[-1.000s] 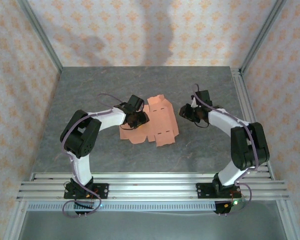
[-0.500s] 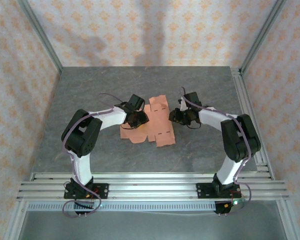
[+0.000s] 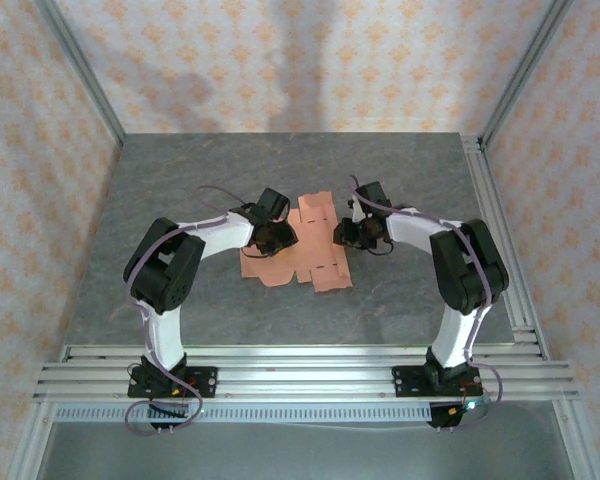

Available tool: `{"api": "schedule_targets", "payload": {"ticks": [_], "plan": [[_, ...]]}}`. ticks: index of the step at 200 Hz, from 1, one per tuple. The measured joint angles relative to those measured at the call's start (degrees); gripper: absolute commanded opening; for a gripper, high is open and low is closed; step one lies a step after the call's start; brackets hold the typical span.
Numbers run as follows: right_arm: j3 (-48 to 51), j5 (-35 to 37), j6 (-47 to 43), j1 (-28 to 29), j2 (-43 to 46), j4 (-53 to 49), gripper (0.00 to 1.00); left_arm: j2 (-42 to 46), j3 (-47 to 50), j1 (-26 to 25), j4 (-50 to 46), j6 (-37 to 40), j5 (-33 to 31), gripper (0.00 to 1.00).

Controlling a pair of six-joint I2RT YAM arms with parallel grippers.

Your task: Fold the paper box

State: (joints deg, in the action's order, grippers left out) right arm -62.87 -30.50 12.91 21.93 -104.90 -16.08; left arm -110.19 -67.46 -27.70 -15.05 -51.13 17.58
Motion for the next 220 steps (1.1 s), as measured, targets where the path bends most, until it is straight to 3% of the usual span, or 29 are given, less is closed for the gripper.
{"api": "schedule_targets", "payload": {"ticks": [77,132,155,220], "plan": [[-4.4,5.8,-3.5,1.8,-2.2,-6.9,0.3,-0.6,-0.9,0.0,-0.1,0.1,0.1,0.35],[-11.8,23.2,-5.3,9.4,-6.4,-14.4,0.24,-0.9,-1.1,0.0,-0.2,0.2,0.2,0.35],[-12.7,27.2,-5.5,10.9,-7.2,-15.6,0.23,-0.9,-1.2,0.0,-0.2,0.2,0.3,0.35],[-7.3,27.5,-5.6,8.1,1.7,-11.3,0.45,-1.0,-1.4,0.0,-0.2,0.2,0.4,0.35]]}}
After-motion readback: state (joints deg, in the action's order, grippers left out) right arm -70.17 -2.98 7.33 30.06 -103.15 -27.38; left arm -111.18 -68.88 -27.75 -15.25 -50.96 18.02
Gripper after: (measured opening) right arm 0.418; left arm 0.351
